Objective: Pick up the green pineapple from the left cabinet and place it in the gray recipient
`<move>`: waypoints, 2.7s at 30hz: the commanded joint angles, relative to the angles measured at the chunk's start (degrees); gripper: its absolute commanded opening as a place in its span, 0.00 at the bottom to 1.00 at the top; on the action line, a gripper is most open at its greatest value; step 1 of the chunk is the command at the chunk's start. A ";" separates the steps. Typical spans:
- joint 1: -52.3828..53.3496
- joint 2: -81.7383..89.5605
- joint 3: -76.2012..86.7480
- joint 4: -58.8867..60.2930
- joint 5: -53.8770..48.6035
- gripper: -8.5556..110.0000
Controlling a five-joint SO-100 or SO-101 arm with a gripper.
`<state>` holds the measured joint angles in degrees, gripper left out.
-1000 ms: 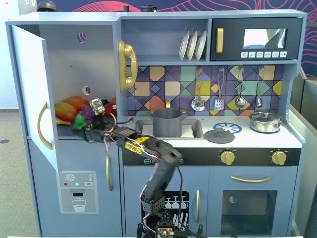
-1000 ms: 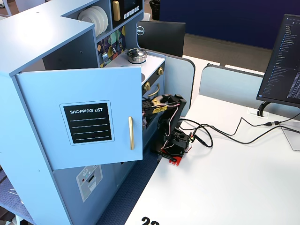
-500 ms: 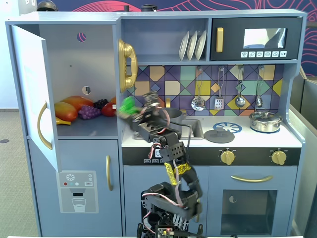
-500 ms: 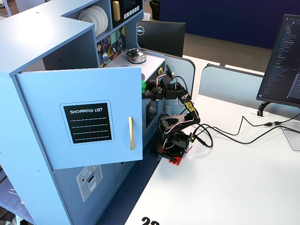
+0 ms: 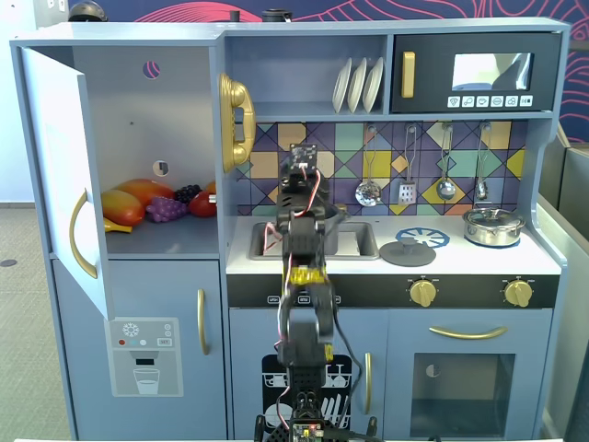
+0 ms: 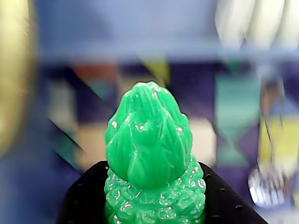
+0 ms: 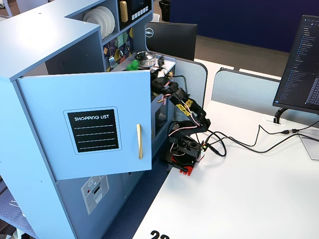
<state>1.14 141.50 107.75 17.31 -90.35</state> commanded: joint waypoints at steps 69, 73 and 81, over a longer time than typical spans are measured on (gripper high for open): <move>-3.52 40.52 64.25 70.31 4.13 0.09; -2.99 40.61 64.25 70.31 3.87 0.10; -2.99 40.61 64.25 70.31 3.87 0.11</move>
<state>-2.72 182.37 171.12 77.52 -86.92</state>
